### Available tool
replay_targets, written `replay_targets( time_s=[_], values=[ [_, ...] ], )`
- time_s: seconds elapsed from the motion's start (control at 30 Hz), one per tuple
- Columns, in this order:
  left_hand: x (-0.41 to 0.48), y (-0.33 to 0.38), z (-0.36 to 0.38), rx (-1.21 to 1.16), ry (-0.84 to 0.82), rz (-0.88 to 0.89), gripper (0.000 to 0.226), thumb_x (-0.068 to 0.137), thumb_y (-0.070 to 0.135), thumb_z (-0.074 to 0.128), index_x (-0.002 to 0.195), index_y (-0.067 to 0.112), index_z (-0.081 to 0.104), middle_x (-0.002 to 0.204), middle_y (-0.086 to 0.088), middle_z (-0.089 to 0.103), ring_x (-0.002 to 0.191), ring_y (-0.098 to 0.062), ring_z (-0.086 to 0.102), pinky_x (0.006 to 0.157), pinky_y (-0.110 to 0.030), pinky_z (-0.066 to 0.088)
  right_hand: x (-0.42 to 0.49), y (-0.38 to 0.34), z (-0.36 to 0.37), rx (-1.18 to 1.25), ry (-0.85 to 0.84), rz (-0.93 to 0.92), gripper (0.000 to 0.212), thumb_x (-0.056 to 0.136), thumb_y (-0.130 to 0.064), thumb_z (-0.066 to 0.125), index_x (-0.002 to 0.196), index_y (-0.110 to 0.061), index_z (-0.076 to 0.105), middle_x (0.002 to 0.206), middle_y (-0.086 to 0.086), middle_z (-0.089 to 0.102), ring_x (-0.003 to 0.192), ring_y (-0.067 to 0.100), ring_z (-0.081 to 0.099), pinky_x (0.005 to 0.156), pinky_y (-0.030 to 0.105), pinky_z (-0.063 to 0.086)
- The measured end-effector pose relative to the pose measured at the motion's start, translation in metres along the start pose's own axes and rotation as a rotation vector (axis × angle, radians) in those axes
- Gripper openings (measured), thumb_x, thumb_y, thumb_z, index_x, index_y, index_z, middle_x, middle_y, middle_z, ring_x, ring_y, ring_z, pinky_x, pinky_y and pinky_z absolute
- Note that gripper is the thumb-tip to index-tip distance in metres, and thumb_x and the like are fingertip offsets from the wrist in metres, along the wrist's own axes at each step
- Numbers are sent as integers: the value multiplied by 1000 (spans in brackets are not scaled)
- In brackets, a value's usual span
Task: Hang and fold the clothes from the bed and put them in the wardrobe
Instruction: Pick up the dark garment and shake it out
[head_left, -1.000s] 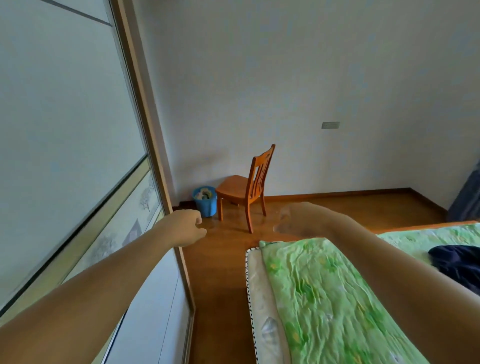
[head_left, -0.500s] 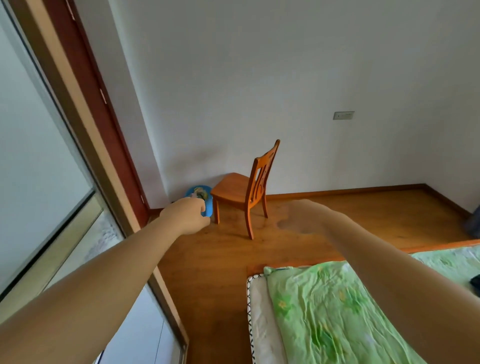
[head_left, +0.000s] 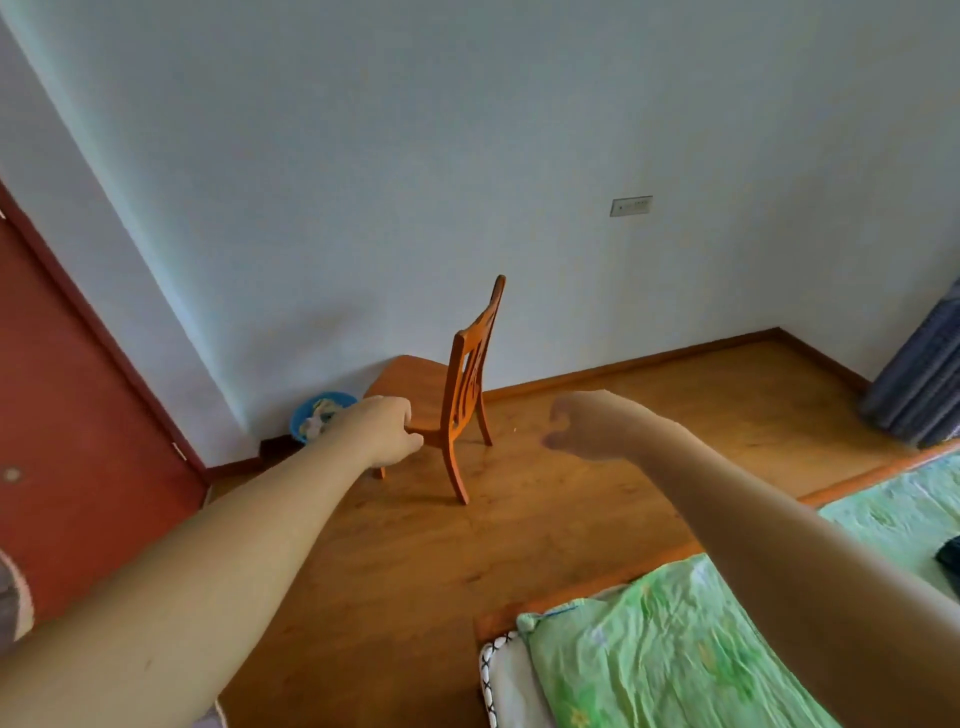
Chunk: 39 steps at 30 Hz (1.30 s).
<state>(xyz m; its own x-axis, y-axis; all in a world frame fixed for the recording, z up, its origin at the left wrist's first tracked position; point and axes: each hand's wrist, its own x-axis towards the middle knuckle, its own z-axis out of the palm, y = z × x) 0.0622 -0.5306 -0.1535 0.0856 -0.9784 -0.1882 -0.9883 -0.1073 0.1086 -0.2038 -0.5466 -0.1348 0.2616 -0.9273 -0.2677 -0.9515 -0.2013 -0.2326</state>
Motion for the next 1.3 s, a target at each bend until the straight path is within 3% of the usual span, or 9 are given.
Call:
replay_targets(
  time_s=[0.17, 0.33, 0.5, 0.67, 0.73, 0.9, 1.0, 1.13, 1.3],
  values=[
    [103, -5, -1, -25, -17, 7, 48, 96, 40, 61, 139, 22, 52, 140, -5, 54, 115, -21, 58, 81, -29, 46, 99, 14, -9, 28, -12, 32, 53, 94, -47, 64, 139, -21, 55, 139, 4, 59, 125, 25, 57, 101, 42, 51],
    [184, -24, -18, -14, -53, 23, 49, 96, 41, 61, 140, 23, 51, 140, -5, 53, 116, -21, 58, 86, -30, 49, 179, 16, -27, 63, -40, 59, 53, 94, -46, 65, 139, -20, 54, 138, 5, 60, 123, 25, 58, 100, 42, 52],
    [271, -36, -29, 9, -43, 89, 48, 95, 44, 59, 138, 24, 52, 134, -2, 59, 102, -15, 61, 76, -26, 49, 248, 18, -40, 43, -35, 79, 56, 95, -49, 62, 142, -20, 53, 140, 5, 59, 125, 25, 57, 101, 42, 51],
    [384, -32, -30, 49, -30, 207, 51, 91, 50, 59, 137, 28, 54, 134, -1, 60, 117, -21, 59, 95, -40, 54, 321, 41, -45, 74, 4, 172, 57, 94, -52, 61, 141, -20, 54, 138, 4, 60, 123, 25, 58, 98, 39, 53],
    [433, -26, -28, 44, -29, 260, 46, 89, 51, 58, 130, 29, 57, 128, 0, 63, 110, -21, 61, 91, -42, 56, 354, 52, -43, 86, 20, 237, 57, 94, -52, 61, 141, -21, 54, 137, 4, 61, 122, 24, 59, 97, 39, 53],
    [535, -6, -24, 28, -91, 404, 31, 89, 48, 62, 114, 30, 60, 105, 6, 62, 84, -13, 59, 69, -30, 56, 427, 76, -52, 147, 15, 393, 55, 95, -50, 61, 141, -20, 54, 139, 4, 60, 124, 26, 58, 99, 40, 53],
    [585, 20, -27, 74, -123, 506, 38, 90, 46, 60, 123, 29, 58, 111, 3, 61, 88, -16, 62, 75, -35, 58, 453, 95, -61, 191, 39, 468, 55, 94, -51, 62, 140, -22, 54, 137, 4, 60, 121, 25, 60, 95, 38, 56],
    [634, 90, -28, 105, -167, 672, 42, 94, 45, 57, 132, 27, 54, 99, 8, 55, 86, -14, 59, 68, -32, 50, 452, 140, -59, 217, 100, 614, 55, 92, -57, 61, 138, -27, 55, 130, 0, 64, 112, 21, 64, 76, 25, 51],
    [658, 208, -11, 175, -246, 865, 48, 94, 48, 57, 137, 26, 53, 131, -1, 59, 112, -20, 60, 91, -39, 55, 415, 225, -50, 297, 86, 831, 58, 90, -59, 62, 139, -28, 54, 132, 0, 62, 113, 23, 62, 75, 23, 43]
  ],
)
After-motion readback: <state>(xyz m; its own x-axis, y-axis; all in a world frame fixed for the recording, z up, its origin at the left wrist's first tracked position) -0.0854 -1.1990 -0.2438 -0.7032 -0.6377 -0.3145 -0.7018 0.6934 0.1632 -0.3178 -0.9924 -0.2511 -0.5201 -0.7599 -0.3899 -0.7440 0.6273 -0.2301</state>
